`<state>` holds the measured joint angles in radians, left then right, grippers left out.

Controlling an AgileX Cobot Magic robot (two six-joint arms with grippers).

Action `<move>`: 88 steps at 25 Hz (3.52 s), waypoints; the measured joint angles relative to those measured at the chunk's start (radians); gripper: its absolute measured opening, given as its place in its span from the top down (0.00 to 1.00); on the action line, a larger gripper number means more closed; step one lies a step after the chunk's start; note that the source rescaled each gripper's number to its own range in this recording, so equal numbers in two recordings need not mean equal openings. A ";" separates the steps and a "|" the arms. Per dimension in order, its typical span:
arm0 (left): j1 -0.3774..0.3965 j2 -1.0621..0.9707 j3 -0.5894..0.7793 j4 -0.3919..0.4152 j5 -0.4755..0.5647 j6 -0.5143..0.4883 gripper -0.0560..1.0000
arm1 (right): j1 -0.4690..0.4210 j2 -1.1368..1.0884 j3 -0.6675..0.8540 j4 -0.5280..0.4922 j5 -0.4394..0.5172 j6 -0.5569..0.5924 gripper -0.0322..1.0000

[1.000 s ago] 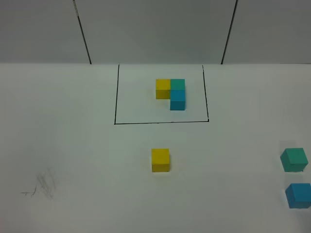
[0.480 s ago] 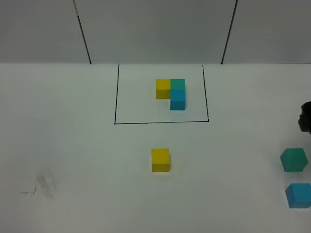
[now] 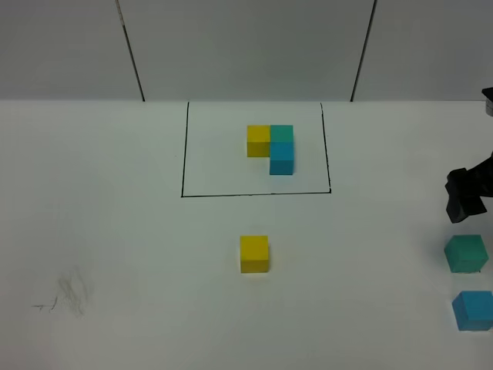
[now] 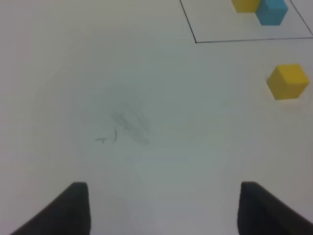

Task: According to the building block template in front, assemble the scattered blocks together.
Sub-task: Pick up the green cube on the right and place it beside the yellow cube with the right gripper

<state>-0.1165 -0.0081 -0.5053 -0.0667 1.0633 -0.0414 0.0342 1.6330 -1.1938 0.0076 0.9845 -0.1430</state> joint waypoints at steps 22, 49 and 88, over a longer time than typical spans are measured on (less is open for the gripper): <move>0.000 0.000 0.000 0.000 0.000 0.000 0.57 | -0.030 0.227 0.158 0.025 -0.331 0.007 0.21; 0.000 0.000 0.000 0.000 0.000 0.000 0.57 | 0.420 -0.038 0.158 -0.125 -0.200 -0.735 0.79; 0.000 0.000 0.000 0.000 0.000 0.001 0.57 | 0.578 0.459 -0.360 0.011 -0.018 -0.798 0.79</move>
<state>-0.1165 -0.0081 -0.5053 -0.0667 1.0633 -0.0405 0.6124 2.0916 -1.5542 0.0189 0.9667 -0.9410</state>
